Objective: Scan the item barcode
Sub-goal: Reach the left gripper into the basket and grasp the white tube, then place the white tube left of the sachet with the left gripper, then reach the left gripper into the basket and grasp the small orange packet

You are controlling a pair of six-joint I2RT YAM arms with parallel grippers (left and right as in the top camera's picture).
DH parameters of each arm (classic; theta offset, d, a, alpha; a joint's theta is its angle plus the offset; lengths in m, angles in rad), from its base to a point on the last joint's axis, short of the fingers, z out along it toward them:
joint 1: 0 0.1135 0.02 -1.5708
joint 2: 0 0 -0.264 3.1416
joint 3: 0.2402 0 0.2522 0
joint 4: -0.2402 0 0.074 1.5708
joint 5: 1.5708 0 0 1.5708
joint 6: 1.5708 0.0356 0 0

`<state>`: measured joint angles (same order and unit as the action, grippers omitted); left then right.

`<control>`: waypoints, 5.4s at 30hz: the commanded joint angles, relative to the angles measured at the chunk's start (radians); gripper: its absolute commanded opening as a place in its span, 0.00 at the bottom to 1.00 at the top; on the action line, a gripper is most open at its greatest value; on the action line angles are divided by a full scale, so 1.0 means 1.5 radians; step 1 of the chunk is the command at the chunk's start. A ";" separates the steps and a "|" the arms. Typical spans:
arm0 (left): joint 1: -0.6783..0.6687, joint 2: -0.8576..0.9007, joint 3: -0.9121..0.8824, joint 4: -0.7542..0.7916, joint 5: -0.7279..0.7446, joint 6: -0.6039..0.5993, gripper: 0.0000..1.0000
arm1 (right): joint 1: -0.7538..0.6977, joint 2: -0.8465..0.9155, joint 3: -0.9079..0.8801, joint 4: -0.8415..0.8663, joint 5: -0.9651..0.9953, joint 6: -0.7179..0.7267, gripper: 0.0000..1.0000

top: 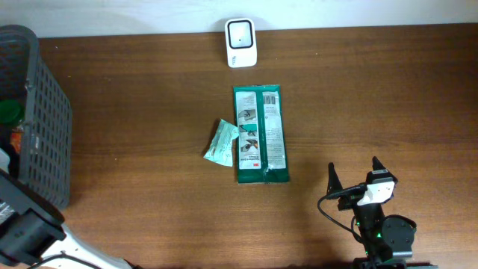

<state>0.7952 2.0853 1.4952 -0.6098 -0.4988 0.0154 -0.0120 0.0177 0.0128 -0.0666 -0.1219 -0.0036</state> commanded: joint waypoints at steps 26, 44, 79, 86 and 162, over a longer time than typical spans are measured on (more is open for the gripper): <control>-0.147 -0.315 0.140 -0.004 0.109 0.004 0.00 | 0.004 -0.003 -0.005 -0.001 0.001 -0.002 0.98; -0.479 -0.421 0.101 -0.233 0.355 -0.108 0.00 | 0.004 -0.003 -0.005 -0.001 0.001 -0.002 0.98; -0.671 -0.095 0.228 -0.336 0.379 -0.164 0.70 | 0.004 -0.003 -0.005 -0.001 0.001 -0.002 0.98; -0.573 -0.227 0.425 -0.364 0.239 -0.164 0.80 | 0.004 -0.003 -0.005 -0.001 0.001 -0.002 0.98; -0.081 0.152 0.422 -0.353 0.235 -0.209 0.33 | 0.004 -0.003 -0.005 -0.001 0.001 -0.002 0.98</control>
<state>0.6754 2.3547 2.0857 -1.1362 -0.1539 -0.2962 -0.0120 0.0177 0.0128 -0.0666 -0.1215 -0.0036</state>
